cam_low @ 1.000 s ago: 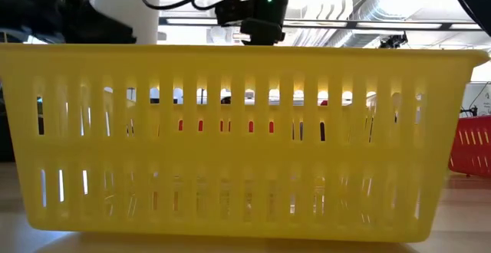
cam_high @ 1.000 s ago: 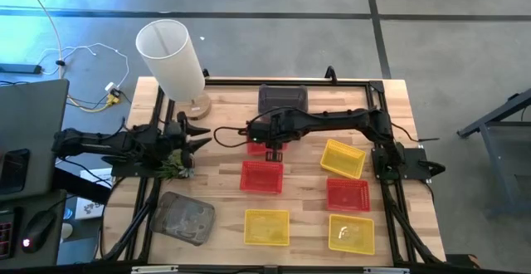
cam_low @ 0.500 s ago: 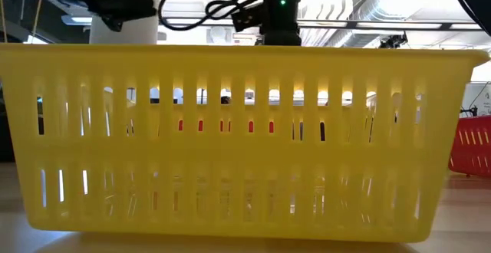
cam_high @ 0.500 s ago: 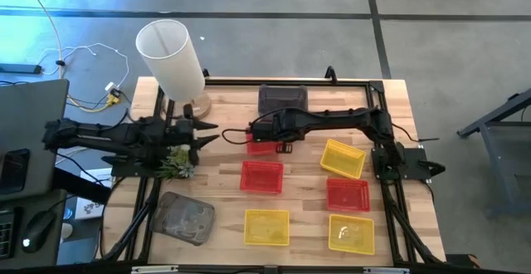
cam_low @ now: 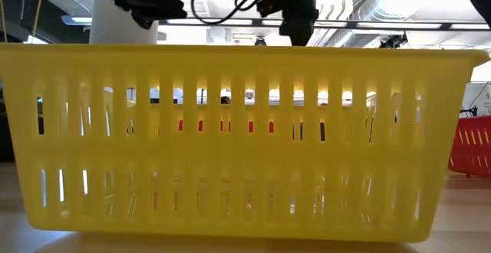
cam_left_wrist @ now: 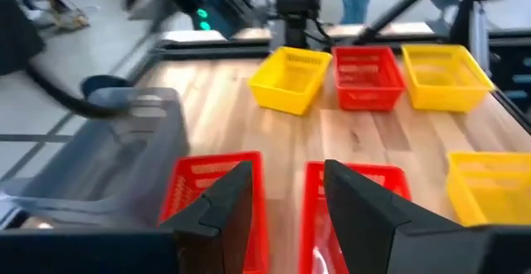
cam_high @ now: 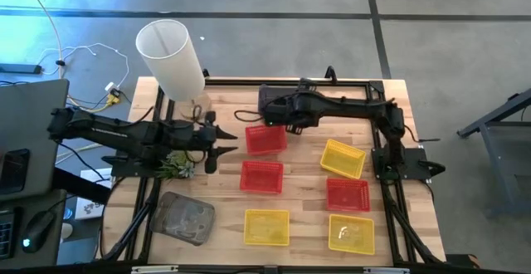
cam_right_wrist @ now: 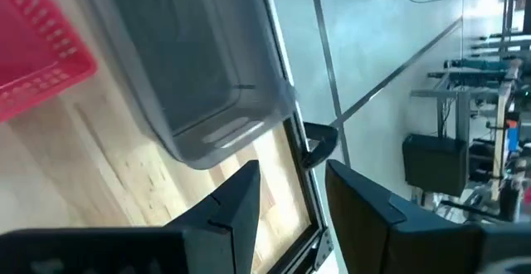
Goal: Stack baskets by color
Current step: Stack the bottom left red bin on the top red bin
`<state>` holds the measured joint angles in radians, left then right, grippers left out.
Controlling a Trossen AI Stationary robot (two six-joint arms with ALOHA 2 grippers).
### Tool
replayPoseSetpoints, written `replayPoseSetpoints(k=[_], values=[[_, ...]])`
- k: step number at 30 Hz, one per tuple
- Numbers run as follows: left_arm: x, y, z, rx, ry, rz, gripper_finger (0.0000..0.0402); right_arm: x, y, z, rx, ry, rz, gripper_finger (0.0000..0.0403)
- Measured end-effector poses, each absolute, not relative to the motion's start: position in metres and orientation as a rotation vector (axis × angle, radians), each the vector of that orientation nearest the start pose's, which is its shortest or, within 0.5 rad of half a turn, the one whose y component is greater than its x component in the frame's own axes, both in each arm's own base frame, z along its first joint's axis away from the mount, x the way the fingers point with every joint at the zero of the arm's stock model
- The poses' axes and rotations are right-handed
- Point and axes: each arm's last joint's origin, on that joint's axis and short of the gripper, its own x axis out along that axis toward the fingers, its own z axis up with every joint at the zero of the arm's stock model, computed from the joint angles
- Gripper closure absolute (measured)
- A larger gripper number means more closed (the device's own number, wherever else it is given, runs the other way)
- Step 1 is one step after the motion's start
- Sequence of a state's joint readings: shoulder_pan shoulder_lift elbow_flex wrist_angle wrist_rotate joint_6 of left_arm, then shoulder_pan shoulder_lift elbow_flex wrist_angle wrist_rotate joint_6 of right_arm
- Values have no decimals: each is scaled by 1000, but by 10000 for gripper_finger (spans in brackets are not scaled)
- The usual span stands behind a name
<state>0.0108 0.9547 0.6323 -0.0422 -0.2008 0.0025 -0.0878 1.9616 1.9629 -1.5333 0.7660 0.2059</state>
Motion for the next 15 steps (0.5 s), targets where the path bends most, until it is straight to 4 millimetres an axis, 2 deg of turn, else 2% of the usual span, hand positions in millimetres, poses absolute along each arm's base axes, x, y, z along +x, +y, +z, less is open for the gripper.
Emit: replayPoseSetpoints(k=[8, 15], values=[[231, -20, 264, 6, 493, 115, 266, 347, -57, 346, -261, 1286, -895, 279], [245, -45, 250, 31, 569, 57, 266, 331, -55, 366, -128, 1180, -938, 279]])
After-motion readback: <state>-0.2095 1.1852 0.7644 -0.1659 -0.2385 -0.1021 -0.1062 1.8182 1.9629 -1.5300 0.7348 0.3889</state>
